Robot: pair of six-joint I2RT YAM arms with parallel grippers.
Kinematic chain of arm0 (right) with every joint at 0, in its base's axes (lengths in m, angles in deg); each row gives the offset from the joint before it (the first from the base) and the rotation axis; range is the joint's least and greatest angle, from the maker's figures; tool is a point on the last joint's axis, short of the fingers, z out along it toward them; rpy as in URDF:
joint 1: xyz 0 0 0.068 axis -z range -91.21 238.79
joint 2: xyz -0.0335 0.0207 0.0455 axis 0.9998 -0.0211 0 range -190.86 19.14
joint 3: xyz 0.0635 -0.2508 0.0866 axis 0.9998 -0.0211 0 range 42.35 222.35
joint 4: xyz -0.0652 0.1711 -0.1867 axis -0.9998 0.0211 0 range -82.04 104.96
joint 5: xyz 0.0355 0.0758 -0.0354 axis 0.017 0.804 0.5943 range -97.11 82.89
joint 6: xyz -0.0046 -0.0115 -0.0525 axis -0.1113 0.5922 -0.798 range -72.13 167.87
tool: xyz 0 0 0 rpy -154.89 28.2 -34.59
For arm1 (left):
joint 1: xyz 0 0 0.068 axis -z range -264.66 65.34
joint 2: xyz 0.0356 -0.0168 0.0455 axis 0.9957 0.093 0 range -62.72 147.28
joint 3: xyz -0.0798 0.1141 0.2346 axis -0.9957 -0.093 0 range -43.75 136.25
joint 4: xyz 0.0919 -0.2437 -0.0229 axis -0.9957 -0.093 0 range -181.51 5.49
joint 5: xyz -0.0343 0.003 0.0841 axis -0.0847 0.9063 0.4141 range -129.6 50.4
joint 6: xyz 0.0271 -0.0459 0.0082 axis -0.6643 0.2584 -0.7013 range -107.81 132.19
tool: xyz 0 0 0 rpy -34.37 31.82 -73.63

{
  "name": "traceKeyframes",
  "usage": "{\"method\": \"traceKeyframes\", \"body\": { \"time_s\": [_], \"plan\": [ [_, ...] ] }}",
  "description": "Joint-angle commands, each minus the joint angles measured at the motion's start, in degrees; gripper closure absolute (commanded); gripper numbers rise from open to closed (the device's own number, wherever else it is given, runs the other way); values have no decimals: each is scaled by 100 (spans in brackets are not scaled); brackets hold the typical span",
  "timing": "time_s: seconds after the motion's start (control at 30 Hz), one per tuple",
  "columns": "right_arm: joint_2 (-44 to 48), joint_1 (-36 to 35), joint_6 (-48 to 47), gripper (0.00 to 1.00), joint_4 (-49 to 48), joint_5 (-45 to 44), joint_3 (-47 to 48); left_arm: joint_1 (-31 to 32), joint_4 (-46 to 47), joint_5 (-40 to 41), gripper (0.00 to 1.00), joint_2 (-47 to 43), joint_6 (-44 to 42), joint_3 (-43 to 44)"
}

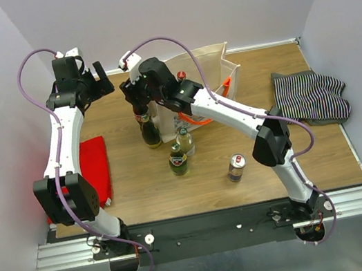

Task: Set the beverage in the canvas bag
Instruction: Pick up the drink from the center of the board.

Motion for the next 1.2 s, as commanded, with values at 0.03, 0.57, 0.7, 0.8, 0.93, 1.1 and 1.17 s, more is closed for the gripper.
{"method": "traceKeyframes", "body": {
  "time_s": [0.03, 0.57, 0.7, 0.8, 0.93, 1.1, 1.17],
  "plan": [
    [-225, -21, 5, 39, -95, -25, -76, -39, 102, -97, 1, -175, 46, -73],
    [-427, -30, 57, 54, -139, 1, -111, -57, 119, -114, 1, -219, 46, -144],
    [-454, -22, 57, 76, -86, 71, -93, -57, 137, -132, 1, -210, 46, -144],
    [-454, -30, 49, 88, -51, 115, -93, -57, 137, -141, 1, -227, 55, -153],
    [-410, -30, 5, 99, -34, 133, -102, -66, 128, -141, 1, -219, 55, -161],
    [-322, -30, -13, 99, -95, 89, -94, -57, 137, -167, 1, -227, 63, -153],
    [-243, -22, -13, 99, -148, 36, -76, -57, 146, -176, 1, -219, 63, -153]
  ]
}}
